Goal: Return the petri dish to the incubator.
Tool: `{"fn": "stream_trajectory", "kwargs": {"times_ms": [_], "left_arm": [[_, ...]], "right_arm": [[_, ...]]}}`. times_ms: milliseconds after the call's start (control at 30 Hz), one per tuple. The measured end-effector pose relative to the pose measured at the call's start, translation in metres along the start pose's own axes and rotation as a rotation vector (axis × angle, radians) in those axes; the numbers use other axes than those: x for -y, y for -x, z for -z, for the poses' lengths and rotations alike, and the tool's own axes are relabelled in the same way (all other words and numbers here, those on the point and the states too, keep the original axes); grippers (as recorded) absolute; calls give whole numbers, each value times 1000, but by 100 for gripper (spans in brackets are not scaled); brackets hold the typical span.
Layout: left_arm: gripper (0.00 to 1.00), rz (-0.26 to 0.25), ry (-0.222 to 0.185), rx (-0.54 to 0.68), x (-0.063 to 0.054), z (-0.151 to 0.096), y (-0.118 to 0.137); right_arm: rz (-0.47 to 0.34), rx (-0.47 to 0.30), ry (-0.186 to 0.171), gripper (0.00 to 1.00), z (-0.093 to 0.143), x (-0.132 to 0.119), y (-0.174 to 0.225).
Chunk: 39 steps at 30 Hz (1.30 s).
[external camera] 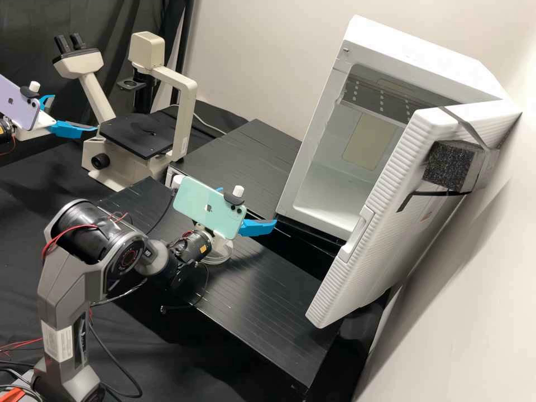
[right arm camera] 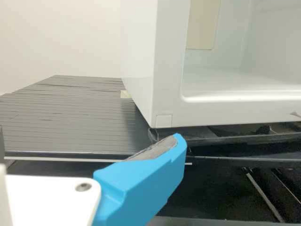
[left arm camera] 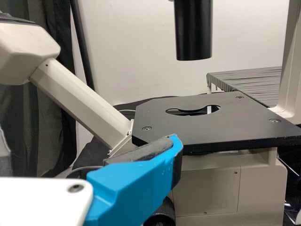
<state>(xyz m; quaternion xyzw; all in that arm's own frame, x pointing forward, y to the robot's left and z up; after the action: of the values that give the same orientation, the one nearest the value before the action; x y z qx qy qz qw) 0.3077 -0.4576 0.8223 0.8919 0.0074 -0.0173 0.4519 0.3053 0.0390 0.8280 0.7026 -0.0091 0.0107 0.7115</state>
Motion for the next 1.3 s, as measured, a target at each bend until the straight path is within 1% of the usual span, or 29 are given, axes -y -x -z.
{"fn": "stream_trajectory", "kwargs": {"times_ms": [333,400,533,633,733,933,1033,1200,1300], "left_arm": [[100,0,0,0,0,0,0],[100,0,0,0,0,0,0],[100,0,0,0,0,0,0],[100,0,0,0,0,0,0],[100,0,0,0,0,0,0],[100,0,0,0,0,0,0],[100,0,0,0,0,0,0],[100,0,0,0,0,0,0],[100,0,0,0,0,0,0]], "right_arm": [[-1,0,0,100,-1,1,2],[-2,-2,1,100,-3,2,7],[-25,-7,2,100,-8,3,32],[-65,-27,-9,100,-12,1,55],[-96,-43,-32,100,-14,0,81],[-80,-19,-69,100,-21,6,119],[-62,-11,-76,100,-23,11,126],[-38,-18,-78,100,-22,15,128],[-26,-6,-98,100,-25,17,127]]}}
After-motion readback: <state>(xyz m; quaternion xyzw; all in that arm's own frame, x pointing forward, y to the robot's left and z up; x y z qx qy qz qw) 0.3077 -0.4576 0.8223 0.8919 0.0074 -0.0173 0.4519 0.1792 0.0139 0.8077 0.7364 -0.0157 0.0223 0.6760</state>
